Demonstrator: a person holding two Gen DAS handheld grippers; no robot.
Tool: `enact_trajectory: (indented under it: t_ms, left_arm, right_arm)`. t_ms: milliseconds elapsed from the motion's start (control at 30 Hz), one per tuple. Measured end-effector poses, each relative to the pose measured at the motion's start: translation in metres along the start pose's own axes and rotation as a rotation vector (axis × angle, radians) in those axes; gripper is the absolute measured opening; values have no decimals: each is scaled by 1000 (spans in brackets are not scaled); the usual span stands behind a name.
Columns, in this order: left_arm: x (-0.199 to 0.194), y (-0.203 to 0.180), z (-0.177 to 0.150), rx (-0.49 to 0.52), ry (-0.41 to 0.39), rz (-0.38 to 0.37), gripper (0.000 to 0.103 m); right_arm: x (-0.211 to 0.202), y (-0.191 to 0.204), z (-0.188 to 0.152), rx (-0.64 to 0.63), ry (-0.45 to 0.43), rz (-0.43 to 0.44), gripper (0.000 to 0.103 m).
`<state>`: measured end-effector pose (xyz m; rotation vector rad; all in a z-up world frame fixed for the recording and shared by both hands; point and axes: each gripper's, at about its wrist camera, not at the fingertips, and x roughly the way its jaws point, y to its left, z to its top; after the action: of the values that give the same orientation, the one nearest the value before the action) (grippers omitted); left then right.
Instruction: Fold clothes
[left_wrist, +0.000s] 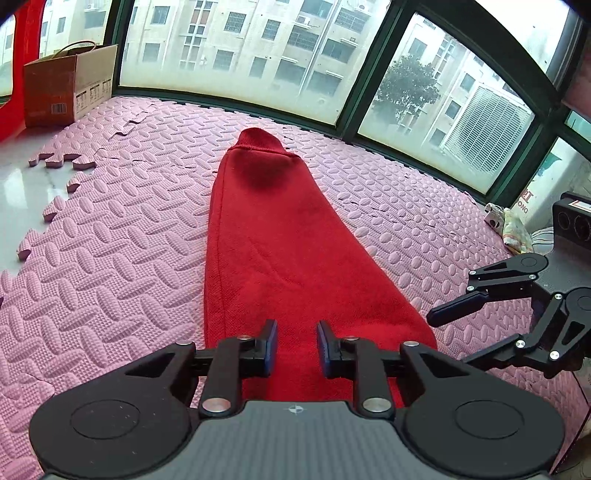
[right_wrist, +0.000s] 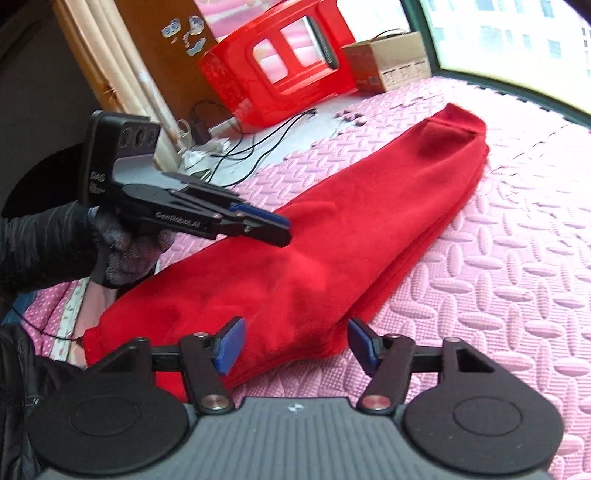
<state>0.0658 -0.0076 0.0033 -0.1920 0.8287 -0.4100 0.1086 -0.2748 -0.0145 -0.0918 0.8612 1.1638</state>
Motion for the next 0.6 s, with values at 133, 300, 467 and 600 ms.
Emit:
enact_trajectory:
  t_ms: [133, 300, 467, 600]
  left_arm:
    - [-14, -8, -6, 32, -17, -40, 25]
    - [-10, 4, -17, 24, 18, -7, 25]
    - [-16, 19, -19, -21, 11, -24, 24]
    - [-19, 12, -4, 9, -30, -43, 24]
  right_arm:
    - [-3, 14, 3, -1, -54, -86, 47]
    - [24, 26, -3, -10, -1, -170, 38]
    - [35, 27, -2, 2, 7, -215, 38]
    - [43, 21, 16, 20, -11, -236, 38]
